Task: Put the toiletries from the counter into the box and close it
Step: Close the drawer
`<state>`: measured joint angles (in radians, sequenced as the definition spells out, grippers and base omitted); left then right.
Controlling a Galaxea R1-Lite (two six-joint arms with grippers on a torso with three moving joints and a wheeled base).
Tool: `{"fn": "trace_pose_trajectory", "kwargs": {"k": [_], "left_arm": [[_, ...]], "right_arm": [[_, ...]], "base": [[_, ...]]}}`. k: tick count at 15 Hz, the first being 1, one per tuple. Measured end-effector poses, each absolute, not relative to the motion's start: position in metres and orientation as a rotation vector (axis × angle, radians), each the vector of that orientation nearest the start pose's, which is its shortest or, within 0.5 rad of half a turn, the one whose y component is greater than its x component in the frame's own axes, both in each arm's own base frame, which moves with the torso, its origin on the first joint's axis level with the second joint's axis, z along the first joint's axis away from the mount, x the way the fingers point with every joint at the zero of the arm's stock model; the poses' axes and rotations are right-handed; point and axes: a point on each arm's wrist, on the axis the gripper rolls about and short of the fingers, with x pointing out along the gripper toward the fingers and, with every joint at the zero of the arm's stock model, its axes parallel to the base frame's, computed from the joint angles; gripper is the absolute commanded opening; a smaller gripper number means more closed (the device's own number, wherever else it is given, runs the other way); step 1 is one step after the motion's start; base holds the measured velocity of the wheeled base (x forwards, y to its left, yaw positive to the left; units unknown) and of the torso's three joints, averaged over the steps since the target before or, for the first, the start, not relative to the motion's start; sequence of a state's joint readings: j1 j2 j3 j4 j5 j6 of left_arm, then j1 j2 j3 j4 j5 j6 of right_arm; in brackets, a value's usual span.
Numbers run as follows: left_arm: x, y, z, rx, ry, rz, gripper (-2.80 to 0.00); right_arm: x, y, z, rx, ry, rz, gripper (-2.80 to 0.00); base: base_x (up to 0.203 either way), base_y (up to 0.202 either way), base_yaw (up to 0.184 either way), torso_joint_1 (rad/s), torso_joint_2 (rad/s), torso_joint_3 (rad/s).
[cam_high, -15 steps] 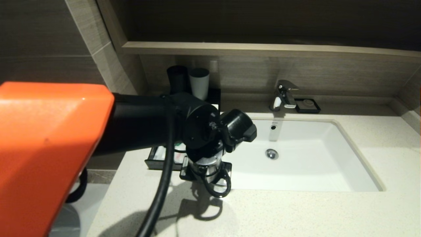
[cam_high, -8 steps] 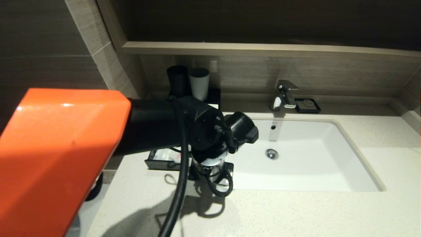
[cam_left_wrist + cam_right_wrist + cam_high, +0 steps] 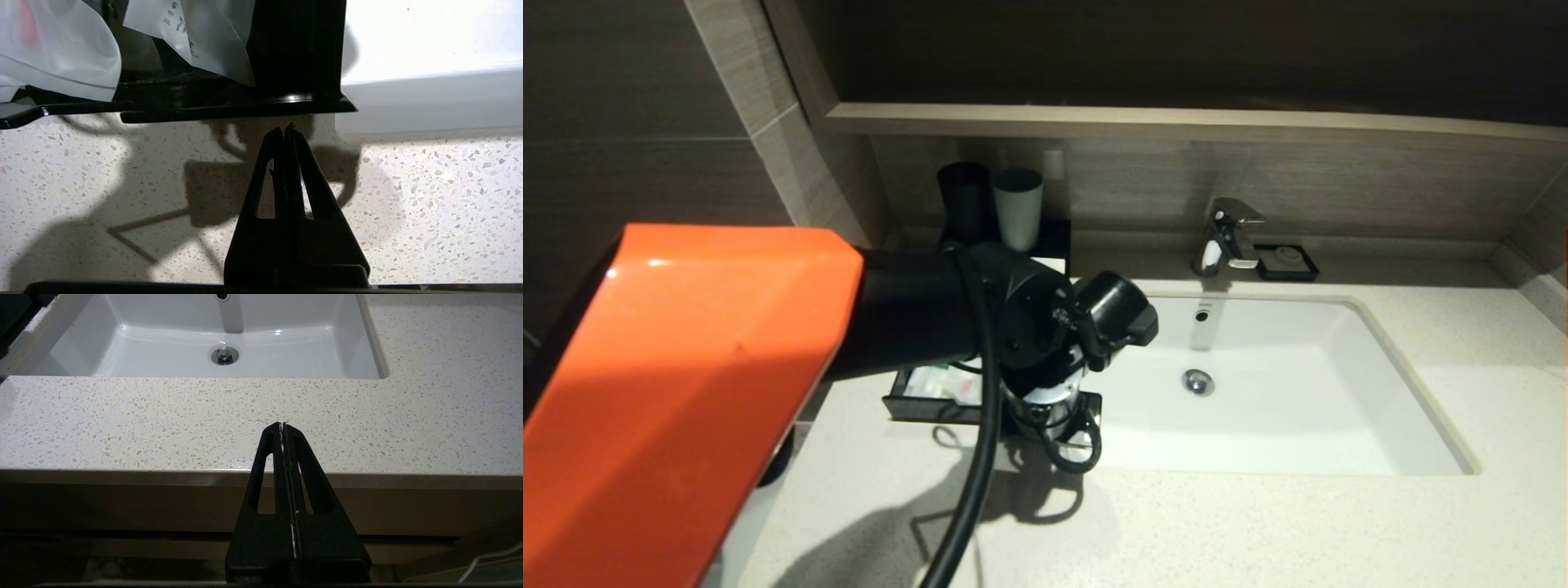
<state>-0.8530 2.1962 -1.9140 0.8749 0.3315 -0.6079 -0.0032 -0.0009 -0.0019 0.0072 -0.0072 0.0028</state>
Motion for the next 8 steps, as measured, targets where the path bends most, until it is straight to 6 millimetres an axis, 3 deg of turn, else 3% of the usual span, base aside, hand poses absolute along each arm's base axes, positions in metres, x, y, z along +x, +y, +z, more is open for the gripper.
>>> {"fn": "trace_pose_trajectory", "kwargs": {"k": [8], "left_arm": [[0.287,-0.299,0.172,0.076,1.003,-0.132,-2.80]], "right_arm": [[-0.023,0.000,0.075,0.004,0.005,-0.011,-2.80]], "base": [[0.000,0.000,0.000,0.000,0.00,0.000]]}}
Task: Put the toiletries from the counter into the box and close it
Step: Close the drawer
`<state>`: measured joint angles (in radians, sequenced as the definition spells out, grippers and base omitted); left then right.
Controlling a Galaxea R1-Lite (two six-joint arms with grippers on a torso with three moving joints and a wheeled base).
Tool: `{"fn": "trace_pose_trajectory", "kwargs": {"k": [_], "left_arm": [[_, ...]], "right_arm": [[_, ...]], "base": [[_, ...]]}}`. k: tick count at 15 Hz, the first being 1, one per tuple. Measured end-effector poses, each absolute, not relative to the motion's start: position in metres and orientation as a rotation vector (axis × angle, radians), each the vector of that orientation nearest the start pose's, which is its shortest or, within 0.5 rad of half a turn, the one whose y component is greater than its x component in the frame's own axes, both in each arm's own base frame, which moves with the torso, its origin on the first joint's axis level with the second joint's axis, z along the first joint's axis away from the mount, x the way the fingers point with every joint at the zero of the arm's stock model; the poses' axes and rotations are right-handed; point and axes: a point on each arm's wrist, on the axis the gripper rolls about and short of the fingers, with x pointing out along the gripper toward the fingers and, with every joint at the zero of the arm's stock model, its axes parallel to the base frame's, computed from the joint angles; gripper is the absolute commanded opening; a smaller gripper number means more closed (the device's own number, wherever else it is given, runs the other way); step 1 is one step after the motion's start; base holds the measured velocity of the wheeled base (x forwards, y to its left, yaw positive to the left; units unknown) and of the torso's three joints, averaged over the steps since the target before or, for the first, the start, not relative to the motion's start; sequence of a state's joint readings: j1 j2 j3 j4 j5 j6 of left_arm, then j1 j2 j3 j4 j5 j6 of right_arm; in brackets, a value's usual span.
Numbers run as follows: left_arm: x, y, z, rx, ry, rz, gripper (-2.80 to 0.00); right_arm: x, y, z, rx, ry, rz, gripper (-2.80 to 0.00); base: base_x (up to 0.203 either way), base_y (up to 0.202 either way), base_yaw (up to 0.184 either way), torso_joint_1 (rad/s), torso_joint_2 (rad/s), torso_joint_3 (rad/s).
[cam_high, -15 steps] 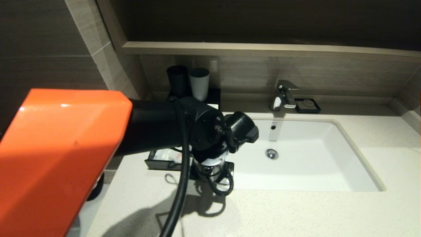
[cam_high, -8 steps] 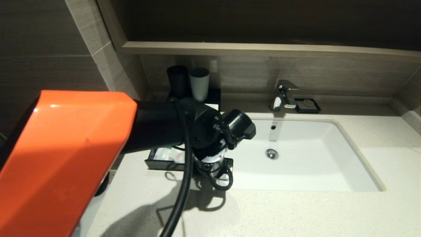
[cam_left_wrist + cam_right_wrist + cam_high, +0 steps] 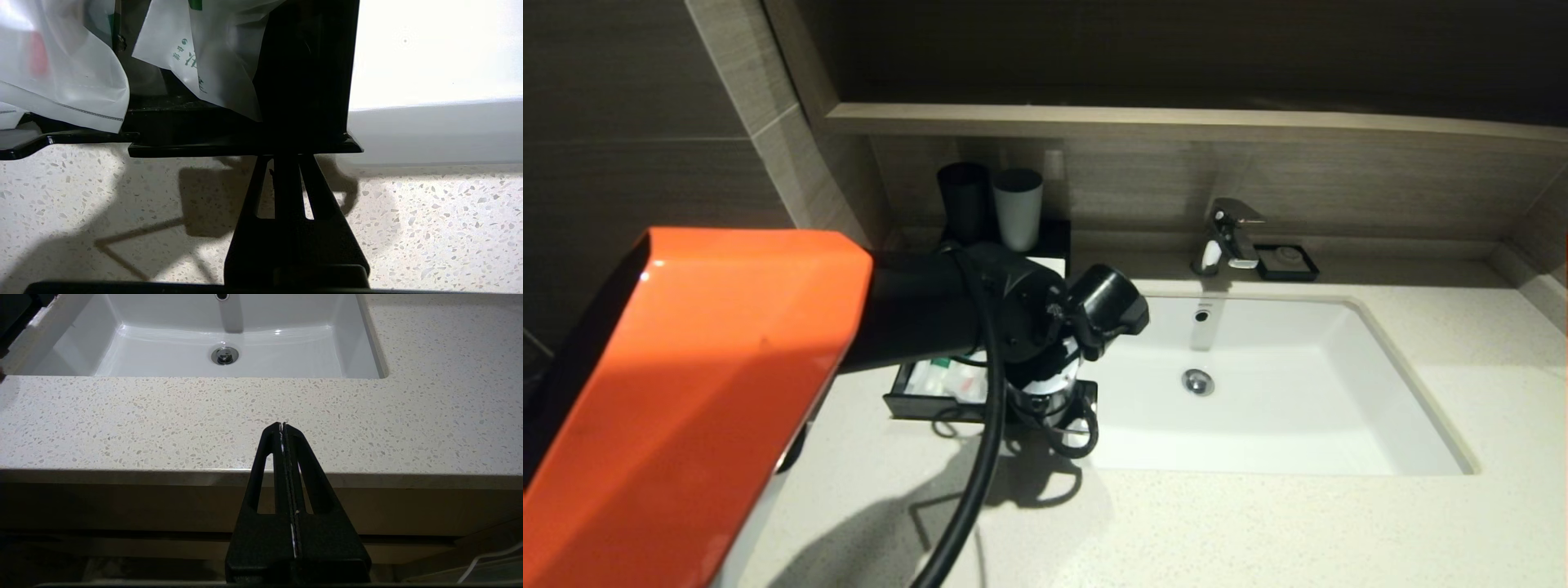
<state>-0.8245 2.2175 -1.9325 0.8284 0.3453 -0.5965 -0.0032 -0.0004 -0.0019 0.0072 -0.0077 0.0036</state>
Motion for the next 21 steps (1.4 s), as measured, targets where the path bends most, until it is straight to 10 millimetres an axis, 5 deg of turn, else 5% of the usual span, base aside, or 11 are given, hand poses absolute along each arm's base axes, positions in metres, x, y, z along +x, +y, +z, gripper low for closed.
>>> {"fn": "trace_pose_trajectory", "kwargs": {"k": [21], "left_arm": [[0.319,-0.294,0.176,0.048,0.831,-0.120,-2.80]], "right_arm": [[-0.023,0.000,0.075,0.003,0.005,-0.011,-2.80]], "base": [[0.000,0.000,0.000,0.000,0.00,0.000]]}}
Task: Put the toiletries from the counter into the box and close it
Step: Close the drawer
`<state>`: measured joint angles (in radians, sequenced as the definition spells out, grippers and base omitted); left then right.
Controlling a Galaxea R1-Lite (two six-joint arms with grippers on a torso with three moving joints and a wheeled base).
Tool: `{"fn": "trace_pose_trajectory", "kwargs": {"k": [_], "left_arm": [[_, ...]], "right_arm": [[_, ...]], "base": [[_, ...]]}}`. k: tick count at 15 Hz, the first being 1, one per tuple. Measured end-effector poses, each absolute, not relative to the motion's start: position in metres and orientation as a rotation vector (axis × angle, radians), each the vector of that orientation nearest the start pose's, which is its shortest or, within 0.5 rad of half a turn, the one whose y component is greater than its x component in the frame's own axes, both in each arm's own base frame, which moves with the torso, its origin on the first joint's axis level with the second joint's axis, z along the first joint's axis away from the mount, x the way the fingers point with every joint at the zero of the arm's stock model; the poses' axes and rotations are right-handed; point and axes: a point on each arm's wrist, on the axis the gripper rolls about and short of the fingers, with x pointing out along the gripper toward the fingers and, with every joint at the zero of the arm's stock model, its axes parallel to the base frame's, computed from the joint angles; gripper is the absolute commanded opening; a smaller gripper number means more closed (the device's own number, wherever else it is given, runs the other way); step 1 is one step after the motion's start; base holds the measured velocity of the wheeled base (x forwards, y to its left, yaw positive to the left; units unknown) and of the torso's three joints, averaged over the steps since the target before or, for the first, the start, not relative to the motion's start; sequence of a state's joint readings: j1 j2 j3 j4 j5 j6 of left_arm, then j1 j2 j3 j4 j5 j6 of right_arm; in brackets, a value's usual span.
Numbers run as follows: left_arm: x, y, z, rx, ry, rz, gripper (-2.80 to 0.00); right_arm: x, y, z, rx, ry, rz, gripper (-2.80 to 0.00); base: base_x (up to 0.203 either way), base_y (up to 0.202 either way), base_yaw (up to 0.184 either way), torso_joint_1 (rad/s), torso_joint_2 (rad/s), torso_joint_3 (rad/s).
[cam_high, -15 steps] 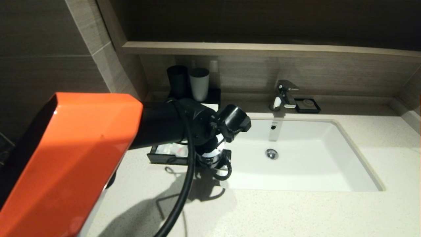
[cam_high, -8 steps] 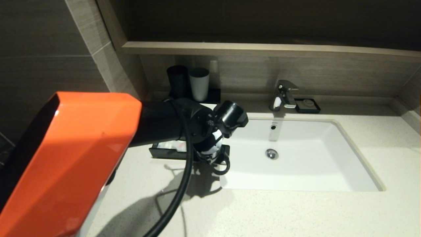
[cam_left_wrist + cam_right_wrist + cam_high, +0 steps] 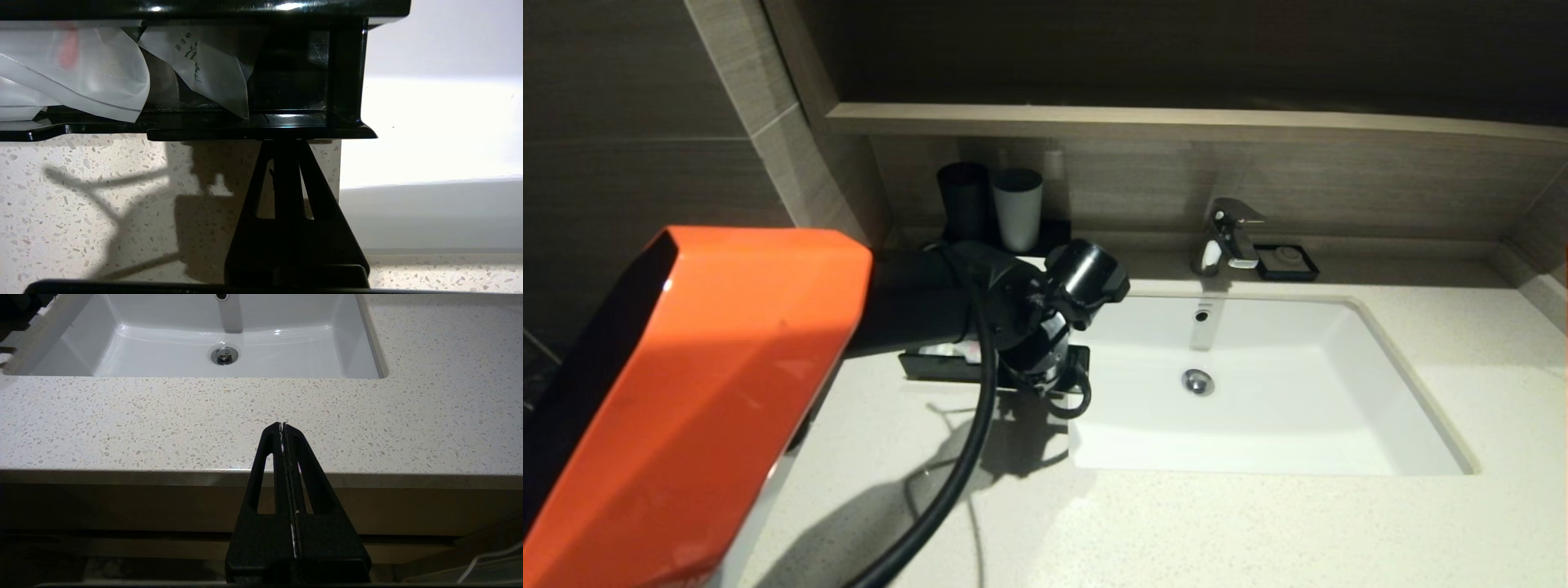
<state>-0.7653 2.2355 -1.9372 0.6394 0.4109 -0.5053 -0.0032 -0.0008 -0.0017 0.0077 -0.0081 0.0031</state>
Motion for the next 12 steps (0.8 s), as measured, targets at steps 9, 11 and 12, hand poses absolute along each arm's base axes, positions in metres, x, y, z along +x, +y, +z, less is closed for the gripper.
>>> {"fn": "trace_pose_trajectory", "kwargs": {"k": [9,11,12], "left_arm": [[0.3281,-0.2902,0.1819,0.033,0.778,-0.132,-2.80],[0.3292,-0.2909,0.1833,0.022,0.763,-0.137,-2.80],[0.3296,-0.2912,0.1835,0.019,0.759,-0.138,-2.80]], "right_arm": [[-0.0230,-0.0001,0.0751,0.004,0.005,-0.011,-2.80],[-0.0230,-0.0001,0.0752,0.003,0.005,-0.011,-2.80],[-0.0230,-0.0001,0.0752,0.003,0.005,-0.010,-2.80]], "base": [[0.000,0.000,0.000,0.000,0.00,0.000],[0.000,0.000,0.000,0.000,0.00,0.000],[0.000,0.000,0.000,0.000,0.00,0.000]]}}
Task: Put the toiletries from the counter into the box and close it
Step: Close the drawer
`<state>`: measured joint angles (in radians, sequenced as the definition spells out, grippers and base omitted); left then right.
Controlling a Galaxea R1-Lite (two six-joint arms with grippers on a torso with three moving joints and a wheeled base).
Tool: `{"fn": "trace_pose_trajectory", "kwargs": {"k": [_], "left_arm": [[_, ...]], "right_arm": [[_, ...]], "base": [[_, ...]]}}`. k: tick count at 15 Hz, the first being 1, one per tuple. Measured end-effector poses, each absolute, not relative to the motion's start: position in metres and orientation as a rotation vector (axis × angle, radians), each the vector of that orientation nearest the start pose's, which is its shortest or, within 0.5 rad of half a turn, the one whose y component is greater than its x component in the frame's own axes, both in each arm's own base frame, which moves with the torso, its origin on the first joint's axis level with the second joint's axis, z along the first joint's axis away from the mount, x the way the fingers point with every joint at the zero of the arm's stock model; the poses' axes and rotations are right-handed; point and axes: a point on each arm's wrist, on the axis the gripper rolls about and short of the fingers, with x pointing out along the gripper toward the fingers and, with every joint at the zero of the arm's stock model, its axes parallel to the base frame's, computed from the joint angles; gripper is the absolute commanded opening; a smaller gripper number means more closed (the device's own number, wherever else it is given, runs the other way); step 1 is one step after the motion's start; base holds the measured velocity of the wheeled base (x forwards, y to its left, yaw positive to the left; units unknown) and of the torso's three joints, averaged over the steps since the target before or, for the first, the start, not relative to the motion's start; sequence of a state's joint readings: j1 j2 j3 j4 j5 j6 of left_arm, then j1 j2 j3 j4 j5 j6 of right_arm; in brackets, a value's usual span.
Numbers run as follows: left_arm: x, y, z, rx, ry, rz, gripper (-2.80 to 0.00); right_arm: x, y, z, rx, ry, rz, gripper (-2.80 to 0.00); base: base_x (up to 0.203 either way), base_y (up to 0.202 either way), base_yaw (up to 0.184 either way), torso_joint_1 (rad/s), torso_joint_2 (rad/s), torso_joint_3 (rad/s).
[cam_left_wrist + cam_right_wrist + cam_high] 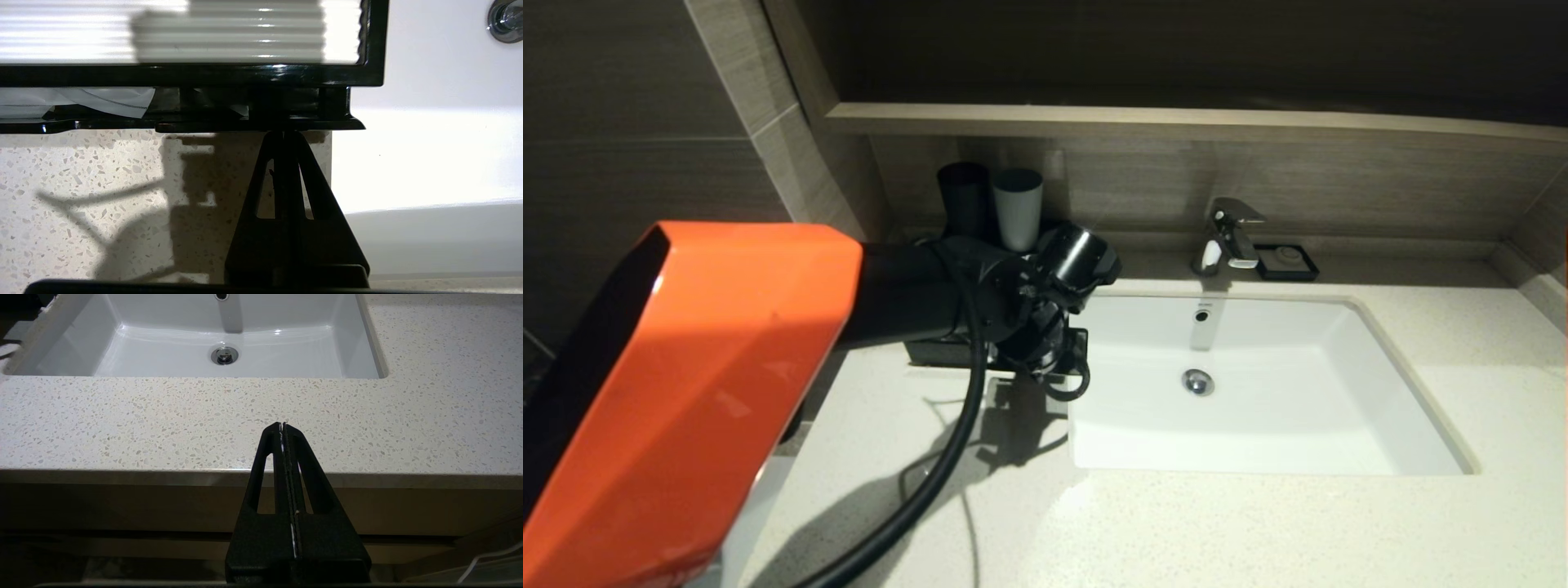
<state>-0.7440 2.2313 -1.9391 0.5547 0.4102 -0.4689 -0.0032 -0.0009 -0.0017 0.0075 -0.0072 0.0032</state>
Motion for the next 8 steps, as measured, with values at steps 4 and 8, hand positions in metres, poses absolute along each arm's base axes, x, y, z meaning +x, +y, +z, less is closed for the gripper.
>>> {"fn": "trace_pose_trajectory", "kwargs": {"k": [4,8], "left_arm": [[0.3323,-0.2937,0.1871,-0.007,0.718,-0.151,-2.80],[0.3359,-0.2930,0.1895,-0.004,0.682,-0.144,-2.80]], "right_arm": [[-0.0230,-0.0001,0.0752,0.004,0.005,-0.011,-2.80],[-0.0230,-0.0001,0.0752,0.003,0.005,-0.011,-2.80]], "base": [[0.000,0.000,0.000,0.000,0.00,0.000],[0.000,0.000,0.000,0.000,0.00,0.000]]}}
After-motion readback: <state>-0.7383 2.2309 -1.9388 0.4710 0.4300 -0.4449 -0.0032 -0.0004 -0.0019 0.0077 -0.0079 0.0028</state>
